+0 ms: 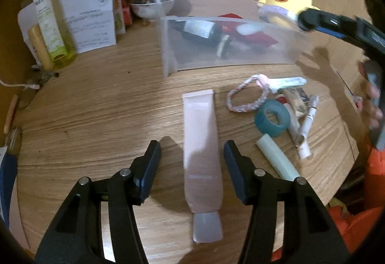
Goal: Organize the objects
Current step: 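Carry the makeup spray into the box while the left gripper grasps the pink tube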
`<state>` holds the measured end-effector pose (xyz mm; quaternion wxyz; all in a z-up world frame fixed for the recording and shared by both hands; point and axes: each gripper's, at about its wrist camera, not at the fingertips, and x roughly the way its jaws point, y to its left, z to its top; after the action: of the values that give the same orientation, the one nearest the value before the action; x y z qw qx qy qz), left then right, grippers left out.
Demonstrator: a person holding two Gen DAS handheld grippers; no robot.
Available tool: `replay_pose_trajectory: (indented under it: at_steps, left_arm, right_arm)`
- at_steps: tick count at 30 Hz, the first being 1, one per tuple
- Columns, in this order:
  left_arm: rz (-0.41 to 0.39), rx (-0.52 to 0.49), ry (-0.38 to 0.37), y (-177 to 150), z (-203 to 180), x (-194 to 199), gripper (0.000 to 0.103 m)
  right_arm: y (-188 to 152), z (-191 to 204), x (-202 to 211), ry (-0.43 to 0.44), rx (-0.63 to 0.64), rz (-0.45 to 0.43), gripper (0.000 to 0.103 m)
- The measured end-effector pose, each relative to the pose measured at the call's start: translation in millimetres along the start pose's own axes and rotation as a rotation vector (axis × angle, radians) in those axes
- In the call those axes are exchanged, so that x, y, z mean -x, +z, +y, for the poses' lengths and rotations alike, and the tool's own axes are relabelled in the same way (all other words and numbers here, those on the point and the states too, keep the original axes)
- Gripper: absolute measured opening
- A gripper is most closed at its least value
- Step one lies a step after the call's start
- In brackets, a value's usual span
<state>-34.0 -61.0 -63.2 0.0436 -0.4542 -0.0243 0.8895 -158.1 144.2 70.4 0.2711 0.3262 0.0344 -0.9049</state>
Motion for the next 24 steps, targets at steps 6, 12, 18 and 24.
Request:
replay_pose_trajectory:
  at_steps: [6,12,18,24]
  left_arm:
    - [-0.029,-0.057,0.054,-7,-11,2,0.031]
    - [-0.070,-0.002,0.090,-7,0,4,0.029]
    - [-0.125,0.065,0.070,-6,18,23,0.007]
    - [-0.175,0.126,0.031,4,32,36,0.005]
  right_arm:
    - [23,-2,-23,-0.034,0.019,0.032,0.090]
    - [43,2,-56,-0.051,0.039,0.095,0.090]
    - [47,8,-91,-0.081,0.082,0.177,0.090]
    - [47,11,-114,-0.091,0.091,0.222,0.090]
